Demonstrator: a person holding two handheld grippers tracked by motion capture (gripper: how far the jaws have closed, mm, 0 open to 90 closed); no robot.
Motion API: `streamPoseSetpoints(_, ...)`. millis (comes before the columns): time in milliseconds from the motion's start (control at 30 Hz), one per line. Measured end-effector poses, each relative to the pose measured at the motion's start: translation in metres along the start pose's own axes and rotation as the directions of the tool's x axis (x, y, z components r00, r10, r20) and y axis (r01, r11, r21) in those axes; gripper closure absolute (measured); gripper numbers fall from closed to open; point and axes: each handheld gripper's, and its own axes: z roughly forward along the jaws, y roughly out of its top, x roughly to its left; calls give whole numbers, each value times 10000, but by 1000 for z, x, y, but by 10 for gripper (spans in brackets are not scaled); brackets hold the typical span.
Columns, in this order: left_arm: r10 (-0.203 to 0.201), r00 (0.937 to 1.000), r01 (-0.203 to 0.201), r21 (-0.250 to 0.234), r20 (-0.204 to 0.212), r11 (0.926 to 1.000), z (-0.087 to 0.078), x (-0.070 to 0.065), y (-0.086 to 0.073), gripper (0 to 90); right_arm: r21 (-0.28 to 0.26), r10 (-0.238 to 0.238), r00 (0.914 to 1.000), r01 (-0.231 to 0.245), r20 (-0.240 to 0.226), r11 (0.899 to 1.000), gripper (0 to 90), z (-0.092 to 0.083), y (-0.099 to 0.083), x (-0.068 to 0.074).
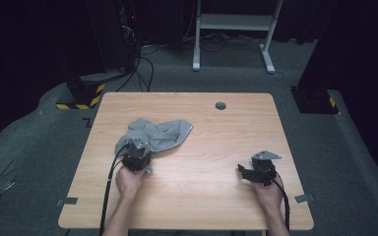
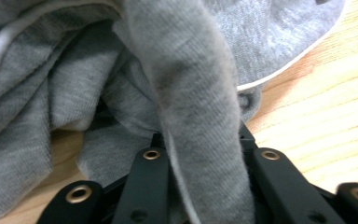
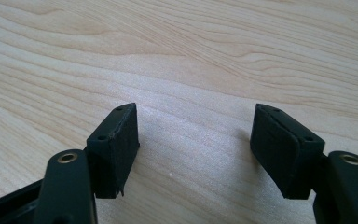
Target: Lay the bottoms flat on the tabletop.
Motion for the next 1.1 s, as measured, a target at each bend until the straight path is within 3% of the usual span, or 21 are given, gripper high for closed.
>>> streamPoseSetpoints(200,-26,9997,34,-296,262,9996,-1,-2,-5,775,0,0,10000,0,3,10000,324,0,0,0)
streamPoseSetpoints(533,327,9981,-310,-324,526,9990,-3,-9,-6,783,-1,-12,10000,12,-18,10000,324,0,0,0)
streamPoseSetpoints(1100,1165,9857,-1115,-471,1217,9926,-7,-33,-7,783,4,-18,10000,18,-20,10000,324,0,0,0)
